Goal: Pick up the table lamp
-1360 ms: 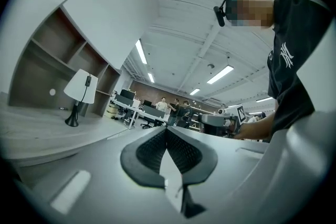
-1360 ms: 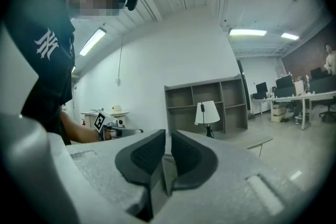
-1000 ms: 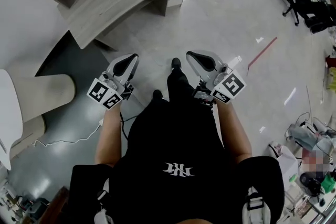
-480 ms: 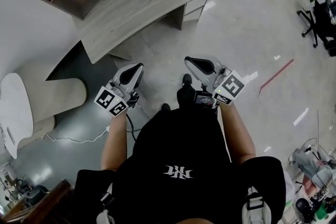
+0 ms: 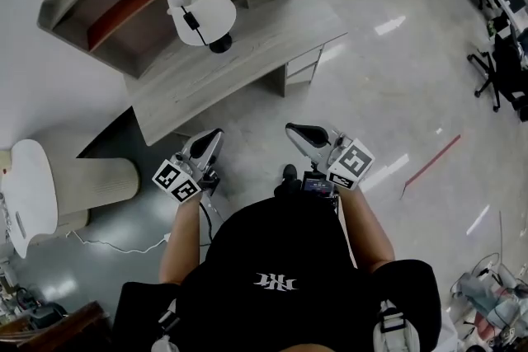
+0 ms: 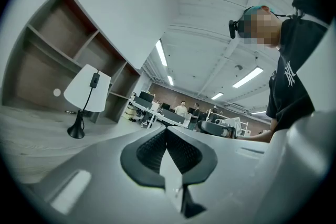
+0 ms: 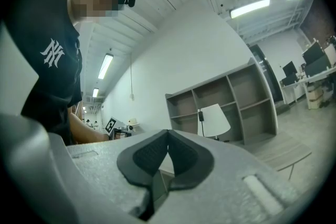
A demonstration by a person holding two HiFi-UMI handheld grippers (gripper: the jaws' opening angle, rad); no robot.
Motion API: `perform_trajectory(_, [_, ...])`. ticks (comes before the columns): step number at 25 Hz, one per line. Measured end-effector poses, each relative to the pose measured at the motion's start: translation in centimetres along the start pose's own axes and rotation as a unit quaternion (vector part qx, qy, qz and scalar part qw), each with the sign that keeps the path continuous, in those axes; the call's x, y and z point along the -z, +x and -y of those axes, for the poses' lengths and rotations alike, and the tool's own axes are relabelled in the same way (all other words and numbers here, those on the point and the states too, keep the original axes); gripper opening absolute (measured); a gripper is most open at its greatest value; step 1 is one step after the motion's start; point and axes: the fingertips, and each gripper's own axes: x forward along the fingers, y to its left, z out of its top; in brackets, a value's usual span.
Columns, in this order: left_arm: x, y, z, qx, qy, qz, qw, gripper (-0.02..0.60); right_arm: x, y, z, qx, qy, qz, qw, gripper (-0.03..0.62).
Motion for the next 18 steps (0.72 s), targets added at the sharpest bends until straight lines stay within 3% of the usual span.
perform_trajectory(7, [-0.8,3.3,-0.9,-0.015,0.006,-0.006,0.9999,-0.014,-1.2,-1.4,3.7,-0.009,0.018,0.007,1.0,0.002])
perform_trajectory(11, [-0.7,4.5,-0.9,-0.015,0.006,-0.014,0.9998,-0.014,-1.4,-0.9,4.6,-0.021,0.001,-0.004,1.0,0.002])
perform_trajectory(18, [-2.1,4.9,-2.7,-0.036,0.012,-0.009,0.9992,-0.014,-0.8,1.3,7.3,-0.04,0.051,-0.006,0.998,0.002])
